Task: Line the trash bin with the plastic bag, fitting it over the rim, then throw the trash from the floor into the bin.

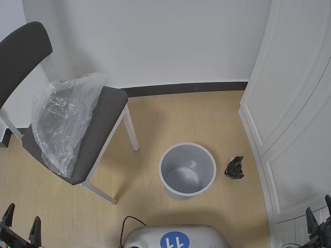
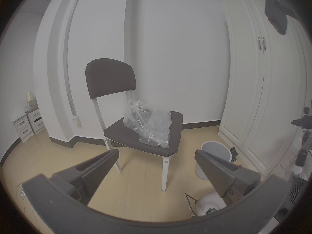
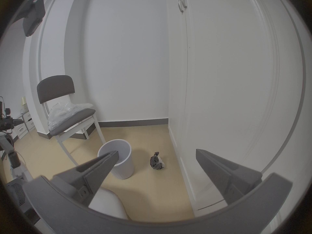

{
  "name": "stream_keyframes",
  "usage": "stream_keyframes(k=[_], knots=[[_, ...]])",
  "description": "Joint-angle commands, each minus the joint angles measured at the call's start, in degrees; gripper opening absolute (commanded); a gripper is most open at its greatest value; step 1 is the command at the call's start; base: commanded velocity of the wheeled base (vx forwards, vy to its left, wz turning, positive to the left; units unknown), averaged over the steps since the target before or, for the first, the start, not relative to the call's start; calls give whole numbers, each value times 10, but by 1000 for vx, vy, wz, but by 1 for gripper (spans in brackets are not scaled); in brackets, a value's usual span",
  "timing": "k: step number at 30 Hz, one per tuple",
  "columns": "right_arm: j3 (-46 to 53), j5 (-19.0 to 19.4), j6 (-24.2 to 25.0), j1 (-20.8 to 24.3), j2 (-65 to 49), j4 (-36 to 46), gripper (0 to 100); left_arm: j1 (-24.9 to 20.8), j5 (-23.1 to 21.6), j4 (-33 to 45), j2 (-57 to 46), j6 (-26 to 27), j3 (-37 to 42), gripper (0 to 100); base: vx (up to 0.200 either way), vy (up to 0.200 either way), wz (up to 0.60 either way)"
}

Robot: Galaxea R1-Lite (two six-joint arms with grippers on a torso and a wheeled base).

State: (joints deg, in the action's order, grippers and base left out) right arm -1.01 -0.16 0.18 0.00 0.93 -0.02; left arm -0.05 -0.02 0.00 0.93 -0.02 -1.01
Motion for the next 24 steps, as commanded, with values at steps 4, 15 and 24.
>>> stream_keyframes(k=[4,15,24], knots=[[9,-1,-5,-1,-9,1,100,0,-1,0,-9,2,10,100,0,0,0],[10,4,-13,0,-9,0,100,0,-19,0,-9,19,9,100,0,0,0],[9,1,9,1,-9,-1,100,0,6,-3,-9,-29,9,100,0,0,0]])
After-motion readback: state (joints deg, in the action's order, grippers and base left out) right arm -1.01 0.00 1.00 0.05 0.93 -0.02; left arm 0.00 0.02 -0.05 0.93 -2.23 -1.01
